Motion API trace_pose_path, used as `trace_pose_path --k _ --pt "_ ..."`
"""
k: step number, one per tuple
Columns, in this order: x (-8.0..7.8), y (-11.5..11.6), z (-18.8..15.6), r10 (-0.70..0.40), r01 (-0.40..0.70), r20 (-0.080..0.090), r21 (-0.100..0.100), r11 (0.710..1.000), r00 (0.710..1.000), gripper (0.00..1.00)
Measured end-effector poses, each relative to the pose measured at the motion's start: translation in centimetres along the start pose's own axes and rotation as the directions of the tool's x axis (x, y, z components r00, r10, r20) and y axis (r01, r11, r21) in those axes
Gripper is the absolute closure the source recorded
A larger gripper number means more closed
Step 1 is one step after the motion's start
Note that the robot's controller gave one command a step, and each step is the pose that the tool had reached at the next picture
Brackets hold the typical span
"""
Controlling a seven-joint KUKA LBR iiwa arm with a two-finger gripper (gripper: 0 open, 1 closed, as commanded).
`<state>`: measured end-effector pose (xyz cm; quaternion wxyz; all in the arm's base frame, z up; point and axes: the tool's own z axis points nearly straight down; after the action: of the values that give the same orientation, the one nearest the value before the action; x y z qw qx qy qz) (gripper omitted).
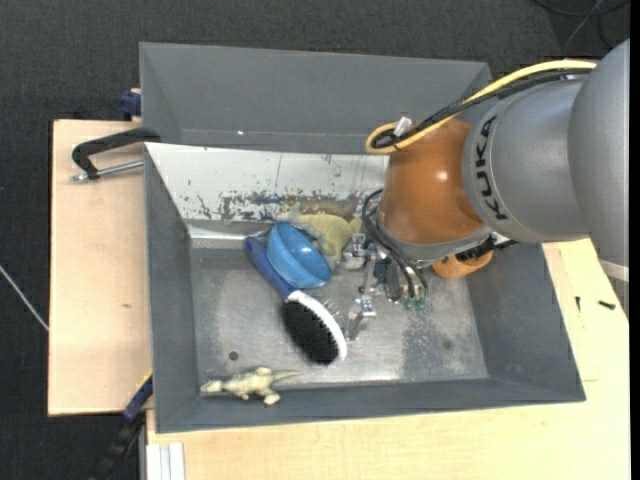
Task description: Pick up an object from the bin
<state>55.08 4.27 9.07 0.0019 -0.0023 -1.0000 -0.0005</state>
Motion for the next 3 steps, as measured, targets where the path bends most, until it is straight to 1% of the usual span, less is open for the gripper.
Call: trace_pose_path --k 1,2,3 --pt "-2.4 7.0 0.5 0.145 -0.145 0.005 -0.003 0.989 0.989 0.00" --pt "-2.6 15.9 1.4 0.021 -0.021 -0.019 0.019 1.000 1.000 0.00" --pt "-2.8 15.1 1.9 0.303 -0.303 -0.029 0.014 0.953 0.953 0.00"
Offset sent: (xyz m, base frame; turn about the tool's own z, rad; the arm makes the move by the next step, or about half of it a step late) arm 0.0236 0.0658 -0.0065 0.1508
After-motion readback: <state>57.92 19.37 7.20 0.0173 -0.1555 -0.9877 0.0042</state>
